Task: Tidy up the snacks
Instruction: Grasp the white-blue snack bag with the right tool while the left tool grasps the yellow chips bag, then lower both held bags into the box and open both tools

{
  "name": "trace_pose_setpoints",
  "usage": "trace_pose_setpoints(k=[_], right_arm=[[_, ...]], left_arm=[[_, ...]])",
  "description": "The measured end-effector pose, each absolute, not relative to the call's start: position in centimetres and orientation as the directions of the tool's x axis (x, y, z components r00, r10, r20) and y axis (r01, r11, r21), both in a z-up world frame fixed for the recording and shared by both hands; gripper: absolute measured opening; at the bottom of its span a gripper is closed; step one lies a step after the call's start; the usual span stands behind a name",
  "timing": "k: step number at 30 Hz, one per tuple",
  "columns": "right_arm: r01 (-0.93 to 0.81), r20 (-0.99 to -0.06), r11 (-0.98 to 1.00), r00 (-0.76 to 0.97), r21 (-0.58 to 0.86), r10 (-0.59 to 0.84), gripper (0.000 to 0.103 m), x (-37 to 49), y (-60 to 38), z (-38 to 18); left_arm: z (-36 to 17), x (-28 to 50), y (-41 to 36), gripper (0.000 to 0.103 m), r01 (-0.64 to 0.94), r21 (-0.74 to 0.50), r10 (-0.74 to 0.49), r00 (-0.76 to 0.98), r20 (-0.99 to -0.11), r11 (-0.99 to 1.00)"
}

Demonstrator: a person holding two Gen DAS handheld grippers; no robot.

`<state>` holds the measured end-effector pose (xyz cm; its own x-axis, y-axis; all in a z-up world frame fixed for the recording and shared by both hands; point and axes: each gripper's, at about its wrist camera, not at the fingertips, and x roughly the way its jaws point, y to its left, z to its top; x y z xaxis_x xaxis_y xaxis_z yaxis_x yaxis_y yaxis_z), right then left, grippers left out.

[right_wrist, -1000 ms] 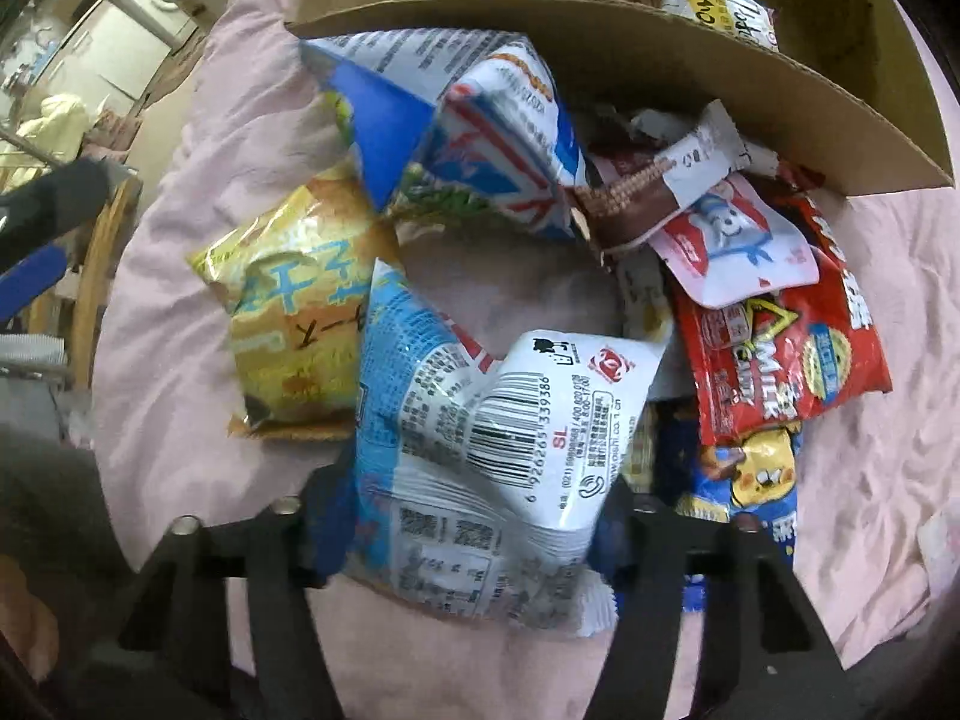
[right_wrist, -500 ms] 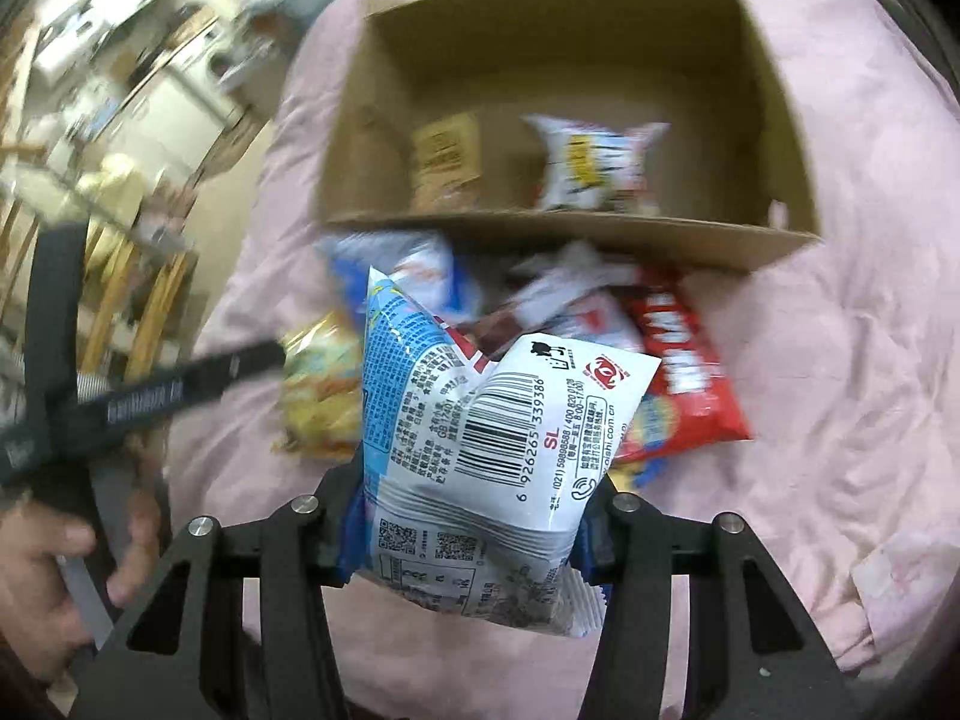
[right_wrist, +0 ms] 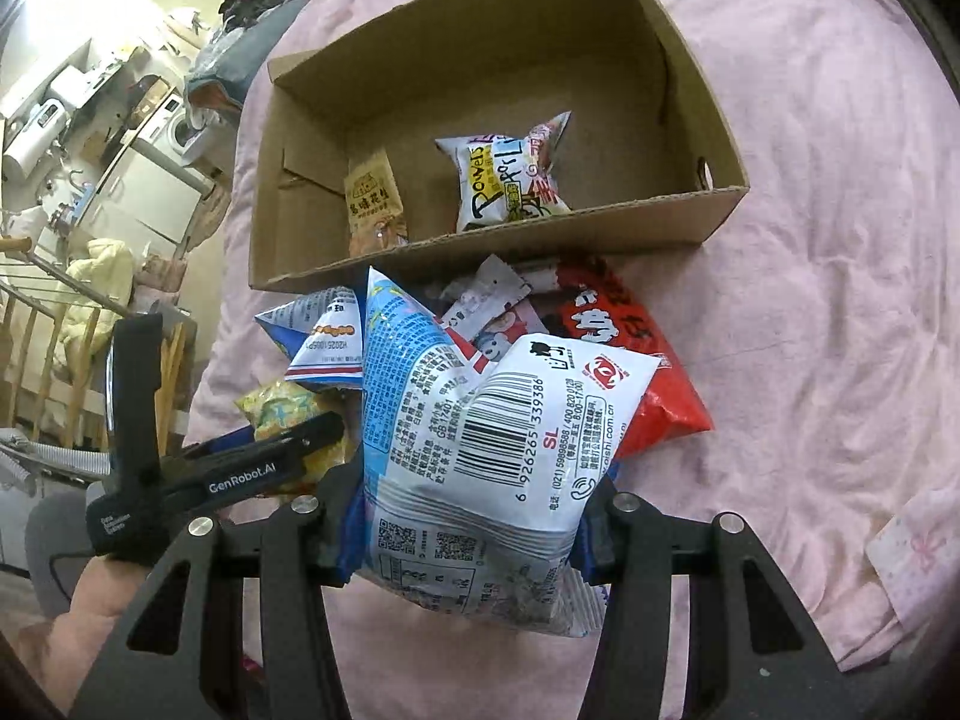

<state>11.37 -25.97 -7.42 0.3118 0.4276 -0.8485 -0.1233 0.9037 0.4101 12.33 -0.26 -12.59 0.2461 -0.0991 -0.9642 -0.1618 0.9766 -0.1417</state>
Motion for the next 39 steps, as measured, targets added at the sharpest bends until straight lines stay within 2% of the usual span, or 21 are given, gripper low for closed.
trace_pose_setpoints(k=[1, 2, 3, 6, 14, 18, 26, 33, 39], right_arm=[[-0.126, -0.847, 0.903, 0.313, 0.41, 0.429, 0.053, 11.1, -25.7, -7.2], [-0.132, -0.843, 0.899, 0.313, 0.417, 0.437, 0.053, 11.1, -25.5, -7.0], [-0.138, -0.831, 0.889, 0.317, 0.436, 0.457, 0.053, 11.0, -25.5, -6.7], [-0.17, -0.801, 0.866, 0.331, 0.47, 0.5, 0.053, 10.8, -25.1, -5.9], [-0.183, -0.811, 0.881, 0.345, 0.436, 0.473, 0.053, 10.7, -24.6, -5.9], [-0.169, -0.805, 0.882, 0.362, 0.44, 0.471, 0.053, 10.6, -25.1, -5.6], [-0.156, -0.785, 0.89, 0.422, 0.429, 0.453, 0.053, 10.0, -26.5, -4.2], [-0.153, -0.751, 0.891, 0.49, 0.427, 0.443, 0.053, 10.4, -28.1, -0.9], [-0.163, -0.749, 0.901, 0.508, 0.401, 0.426, 0.053, 13.2, -28.4, 0.4]], left_arm=[[-12.5, 12.3, -0.3, 0.072, -0.158, -0.147, -0.104, 0.251, -0.962, 0.976], [-12.5, 12.3, -0.3, 0.055, -0.152, -0.155, -0.116, 0.243, -0.963, 0.976], [-12.4, 12.1, -0.1, 0.048, -0.157, -0.161, -0.121, 0.236, -0.964, 0.974], [-11.2, 11.1, 0.0, 0.04, -0.152, -0.171, -0.127, 0.261, -0.957, 0.973], [-9.2, 9.3, 2.0, 0.039, -0.153, -0.174, -0.125, 0.289, -0.949, 0.973], [-8.5, 8.4, 2.7, 0.039, -0.158, -0.223, -0.166, 0.31, -0.936, 0.962], [-3.7, 5.9, 3.7, 0.039, -0.133, -0.193, -0.12, 0.426, -0.897, 0.972], [1.3, 7.4, 6.0, 0.039, -0.111, -0.153, -0.074, 0.518, -0.852, 0.982], [3.1, 11.7, 4.5, 0.039, -0.053, -0.187, -0.127, 0.553, -0.823, 0.981]])
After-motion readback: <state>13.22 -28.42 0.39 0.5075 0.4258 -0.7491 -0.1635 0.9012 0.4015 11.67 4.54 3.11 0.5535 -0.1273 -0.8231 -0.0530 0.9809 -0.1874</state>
